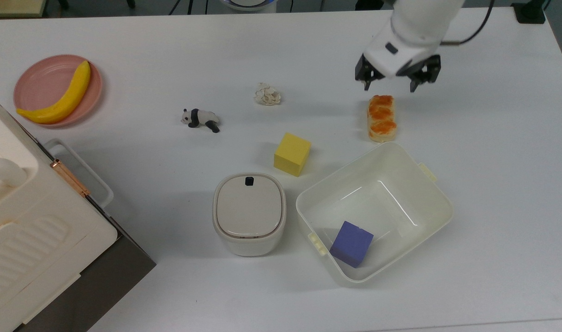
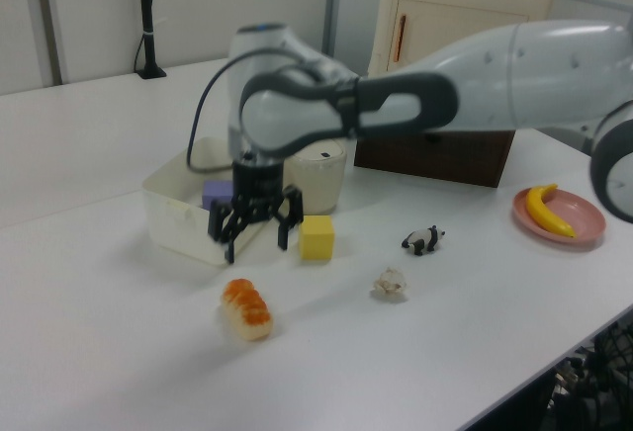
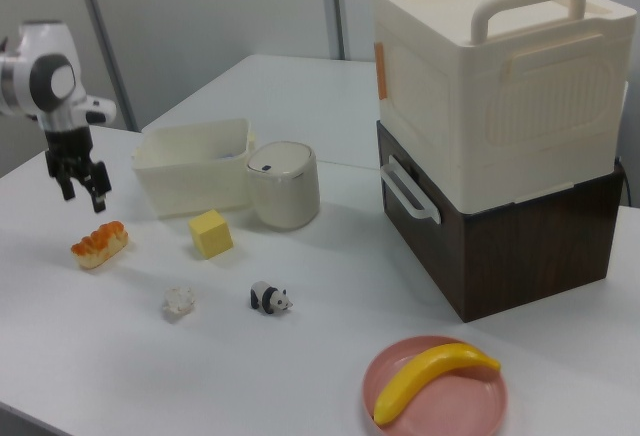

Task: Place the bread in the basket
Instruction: 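Lower the gripper onto the orange bread piece and close it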

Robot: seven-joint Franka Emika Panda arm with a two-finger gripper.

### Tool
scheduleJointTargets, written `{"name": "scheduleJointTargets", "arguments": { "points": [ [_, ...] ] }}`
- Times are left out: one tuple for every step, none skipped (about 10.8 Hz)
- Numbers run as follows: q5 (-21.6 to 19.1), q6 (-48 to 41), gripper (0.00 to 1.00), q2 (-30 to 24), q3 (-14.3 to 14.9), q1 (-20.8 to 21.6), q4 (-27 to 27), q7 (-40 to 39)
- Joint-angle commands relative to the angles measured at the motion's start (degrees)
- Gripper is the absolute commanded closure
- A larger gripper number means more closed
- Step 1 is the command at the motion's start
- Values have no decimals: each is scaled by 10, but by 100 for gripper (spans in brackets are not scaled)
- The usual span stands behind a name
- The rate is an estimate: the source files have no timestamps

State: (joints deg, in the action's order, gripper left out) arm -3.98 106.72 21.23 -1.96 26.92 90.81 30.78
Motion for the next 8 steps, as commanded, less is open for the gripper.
{"name": "scheduleJointTargets", "arguments": {
  "points": [
    [32,15,0,39,7,20,2,24],
    [41,15,0,50,8,19,2,24],
    [42,16,0,61,8,19,2,24],
    [43,17,0,74,8,19,2,24],
    [43,23,0,83,8,19,2,24],
    [43,34,0,87,7,19,2,24],
    [40,48,0,90,7,18,2,24],
    [37,53,0,93,7,18,2,24]
  ]
}}
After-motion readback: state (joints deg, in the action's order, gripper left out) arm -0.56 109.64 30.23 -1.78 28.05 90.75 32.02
